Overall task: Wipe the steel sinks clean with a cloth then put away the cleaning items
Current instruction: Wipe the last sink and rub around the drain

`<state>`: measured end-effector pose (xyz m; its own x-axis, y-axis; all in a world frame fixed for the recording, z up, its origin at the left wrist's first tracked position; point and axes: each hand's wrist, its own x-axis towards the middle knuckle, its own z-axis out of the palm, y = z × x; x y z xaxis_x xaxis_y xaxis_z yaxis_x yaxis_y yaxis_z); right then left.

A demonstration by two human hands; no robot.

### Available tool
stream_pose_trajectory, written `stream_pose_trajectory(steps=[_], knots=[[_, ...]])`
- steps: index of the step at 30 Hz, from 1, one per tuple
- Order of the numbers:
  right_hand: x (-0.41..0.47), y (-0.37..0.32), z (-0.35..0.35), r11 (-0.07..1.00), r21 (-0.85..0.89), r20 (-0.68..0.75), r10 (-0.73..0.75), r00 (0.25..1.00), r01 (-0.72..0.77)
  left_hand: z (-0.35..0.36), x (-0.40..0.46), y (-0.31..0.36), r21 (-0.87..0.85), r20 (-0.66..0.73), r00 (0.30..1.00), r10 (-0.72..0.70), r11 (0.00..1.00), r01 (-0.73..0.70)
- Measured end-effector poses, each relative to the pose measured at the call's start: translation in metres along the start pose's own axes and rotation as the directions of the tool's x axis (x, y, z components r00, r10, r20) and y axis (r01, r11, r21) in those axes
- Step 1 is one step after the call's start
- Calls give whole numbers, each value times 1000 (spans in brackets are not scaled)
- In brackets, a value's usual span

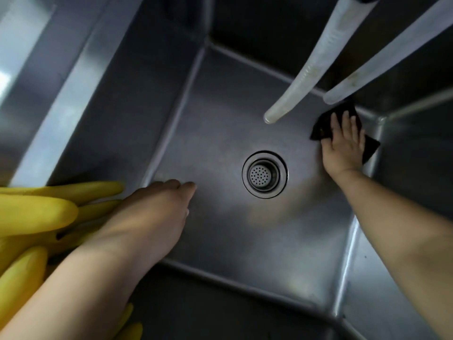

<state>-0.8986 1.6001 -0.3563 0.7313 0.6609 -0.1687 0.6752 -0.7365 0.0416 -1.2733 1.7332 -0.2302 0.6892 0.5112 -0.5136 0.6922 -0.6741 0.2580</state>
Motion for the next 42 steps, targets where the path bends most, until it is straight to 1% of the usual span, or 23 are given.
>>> stream_pose_trajectory(steps=[2,4,7,9,11,13,15,17,18,19,20,22,24,27,31,33,36,39,42], knots=[[-27,2,3,997,10,7,74,997,-74,-3,-1,2,-15,-1,1000,11,1000,-11],[-60,-5,6,994,22,27,103,994,-103,-5,-1,2,-29,-4,1000,14,999,-14],[-111,-22,13,999,16,52,51,997,-51,-4,-1,2,3,12,999,41,999,-41],[-142,-33,18,998,-22,70,-50,996,52,-4,0,2,-18,28,999,36,999,-35],[-172,-41,23,976,-68,92,-202,975,209,-6,1,1,-43,41,999,27,999,-25],[-203,-42,28,918,-79,118,-380,918,390,-7,0,1,-62,45,998,32,998,-29],[-228,-36,32,830,-84,145,-537,831,552,-10,-2,4,-88,25,999,39,995,-37],[-233,-25,32,759,-78,162,-630,759,647,-13,-3,8,-116,10,999,50,992,-48],[-228,-20,31,754,-70,158,-638,753,653,-14,-3,10,-122,10,998,61,991,-59],[-221,-16,29,774,-62,150,-616,773,630,-13,-3,11,-124,12,997,71,990,-69],[-210,-13,26,815,-54,139,-565,813,576,-13,-3,12,-128,14,997,78,989,-75],[-182,-7,20,905,-44,116,-416,902,423,-12,-3,10,-150,1,997,73,986,-72],[-146,1,14,957,-39,108,-283,953,289,-11,-2,8,-148,-43,997,68,986,-74],[-82,18,7,987,-64,84,-144,986,150,-5,0,3,-121,-66,996,62,990,-70],[-19,33,7,999,-42,30,-7,1000,8,2,2,-6,-129,-65,997,42,990,-51],[-10,35,8,999,-26,33,21,999,-20,4,2,-7,-150,-64,997,37,988,-46],[-26,35,8,999,23,32,37,999,-37,5,1,-8,-148,-60,998,27,988,-36],[-77,29,12,998,52,36,29,999,-30,5,3,-7,-121,-50,999,14,993,-19],[-143,22,13,998,63,102,-19,995,13,4,2,-3,-125,-50,999,13,992,-19]])
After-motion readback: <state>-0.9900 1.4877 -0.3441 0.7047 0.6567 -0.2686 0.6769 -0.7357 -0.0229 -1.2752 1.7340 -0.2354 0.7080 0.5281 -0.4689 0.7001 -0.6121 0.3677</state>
